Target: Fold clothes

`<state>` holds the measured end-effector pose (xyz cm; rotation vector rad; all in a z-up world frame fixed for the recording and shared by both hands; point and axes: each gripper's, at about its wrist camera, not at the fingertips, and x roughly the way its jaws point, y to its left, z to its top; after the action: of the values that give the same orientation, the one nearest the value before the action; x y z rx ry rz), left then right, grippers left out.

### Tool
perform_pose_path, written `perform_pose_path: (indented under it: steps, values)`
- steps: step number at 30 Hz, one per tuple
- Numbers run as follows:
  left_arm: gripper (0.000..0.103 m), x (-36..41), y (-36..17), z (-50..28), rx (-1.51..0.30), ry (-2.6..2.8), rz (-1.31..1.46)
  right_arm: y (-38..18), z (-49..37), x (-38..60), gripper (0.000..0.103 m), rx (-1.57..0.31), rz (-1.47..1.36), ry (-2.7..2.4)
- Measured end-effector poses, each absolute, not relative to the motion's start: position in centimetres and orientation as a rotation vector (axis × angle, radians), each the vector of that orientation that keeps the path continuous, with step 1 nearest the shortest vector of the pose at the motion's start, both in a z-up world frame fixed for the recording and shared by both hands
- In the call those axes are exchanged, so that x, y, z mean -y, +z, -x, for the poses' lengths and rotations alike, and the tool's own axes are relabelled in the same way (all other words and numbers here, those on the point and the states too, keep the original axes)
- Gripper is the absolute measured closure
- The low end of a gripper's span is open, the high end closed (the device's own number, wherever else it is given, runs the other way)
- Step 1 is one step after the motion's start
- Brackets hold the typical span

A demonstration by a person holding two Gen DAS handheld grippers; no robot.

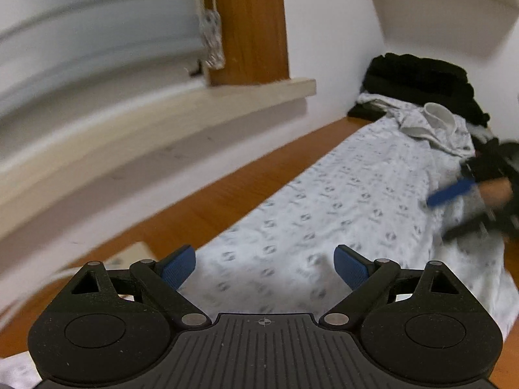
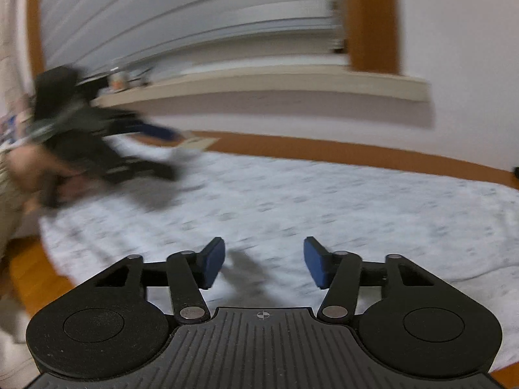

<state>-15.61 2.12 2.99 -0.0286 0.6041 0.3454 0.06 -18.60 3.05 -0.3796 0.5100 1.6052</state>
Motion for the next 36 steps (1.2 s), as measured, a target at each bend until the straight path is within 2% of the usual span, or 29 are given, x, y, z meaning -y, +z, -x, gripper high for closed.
perform_pose_path:
  steps: [1, 2, 8, 11, 17, 29, 31, 36]
  values:
    - [0.024, -2.2, 2.9, 14.9, -0.607, 0.328, 0.039, 3.0, 0.6, 18.8, 0.052, -0.506, 0.386, 1.605]
    - [0.027, -2.1, 2.9, 14.1, -0.611, 0.309, 0.044, 3.0, 0.9, 19.1, 0.052, -0.51, 0.379, 1.604]
    - [0.036, 0.2, 1.9, 9.3, -0.672, 0.242, -0.097, 2.7, 2.8, 20.8, 0.052, -0.522, 0.351, 1.607]
    - [0.036, -0.6, 1.2, 8.9, -0.676, 0.242, -0.064, 2.1, 3.7, 21.3, 0.051, -0.546, 0.367, 1.626]
    - [0.036, -3.7, 1.1, 10.7, -0.664, 0.244, 0.086, 1.9, 6.0, 22.9, 0.043, -0.479, 0.415, 1.65]
    - [0.033, -7.1, 1.7, 14.8, -0.67, 0.367, 0.104, 1.8, 8.7, 24.1, 0.044, -0.466, 0.392, 1.747]
    - [0.029, -7.2, 1.7, 14.8, -0.674, 0.374, 0.106, 2.3, 7.2, 24.4, 0.044, -0.483, 0.339, 1.75]
    - [0.028, -7.3, 1.7, 15.0, -0.674, 0.376, 0.109, 3.8, -0.1, 26.5, 0.046, -0.376, 0.263, 1.507]
